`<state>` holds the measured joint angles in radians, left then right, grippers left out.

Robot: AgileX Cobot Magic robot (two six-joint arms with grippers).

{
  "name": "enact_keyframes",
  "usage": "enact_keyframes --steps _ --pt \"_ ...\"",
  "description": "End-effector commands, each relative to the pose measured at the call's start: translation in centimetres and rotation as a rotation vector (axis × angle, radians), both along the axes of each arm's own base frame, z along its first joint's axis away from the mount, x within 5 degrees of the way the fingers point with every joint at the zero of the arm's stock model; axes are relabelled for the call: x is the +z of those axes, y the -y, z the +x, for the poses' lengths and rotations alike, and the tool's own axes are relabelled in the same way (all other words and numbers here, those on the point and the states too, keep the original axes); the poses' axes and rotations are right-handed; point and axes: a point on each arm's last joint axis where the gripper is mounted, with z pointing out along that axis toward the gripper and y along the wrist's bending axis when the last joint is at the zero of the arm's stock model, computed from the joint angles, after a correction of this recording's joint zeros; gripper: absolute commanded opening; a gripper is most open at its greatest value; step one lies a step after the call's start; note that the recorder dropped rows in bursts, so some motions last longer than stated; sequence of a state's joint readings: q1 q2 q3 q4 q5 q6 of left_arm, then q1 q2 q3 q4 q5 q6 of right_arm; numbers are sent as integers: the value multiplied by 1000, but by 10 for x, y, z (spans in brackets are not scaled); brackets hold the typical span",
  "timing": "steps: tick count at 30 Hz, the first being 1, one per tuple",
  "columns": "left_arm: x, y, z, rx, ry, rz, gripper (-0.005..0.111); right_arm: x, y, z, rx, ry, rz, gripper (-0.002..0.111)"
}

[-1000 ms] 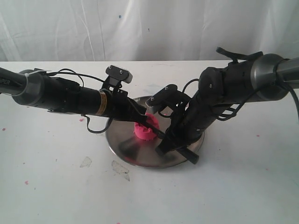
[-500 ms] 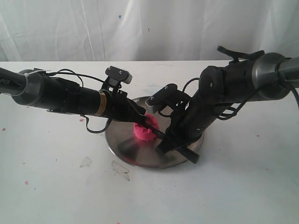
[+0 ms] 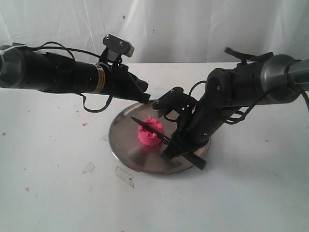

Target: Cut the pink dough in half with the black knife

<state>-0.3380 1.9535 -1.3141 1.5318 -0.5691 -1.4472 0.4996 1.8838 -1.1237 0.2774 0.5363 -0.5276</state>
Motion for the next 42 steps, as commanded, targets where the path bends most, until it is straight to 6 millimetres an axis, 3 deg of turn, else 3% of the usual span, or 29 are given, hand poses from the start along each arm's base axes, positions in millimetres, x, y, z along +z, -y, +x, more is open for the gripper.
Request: enact_keyframes --steps 1,5,19,30,42 --pt "-9 -2 -2 -9 -49 57 0 5 0 0 15 19 2 0" --pt "-18 0 -2 -14 -102 39 0 4 0 0 16 17 1 0" --pt "-20 -2 -3 22 -213 -72 0 4 0 0 18 10 -1 0" --pt "-52 -9 -12 52 -274 1 0 4 0 -1 18 7 -2 0" --pt "-50 -9 -11 53 -263 1 0 4 0 -1 18 9 -1 0"
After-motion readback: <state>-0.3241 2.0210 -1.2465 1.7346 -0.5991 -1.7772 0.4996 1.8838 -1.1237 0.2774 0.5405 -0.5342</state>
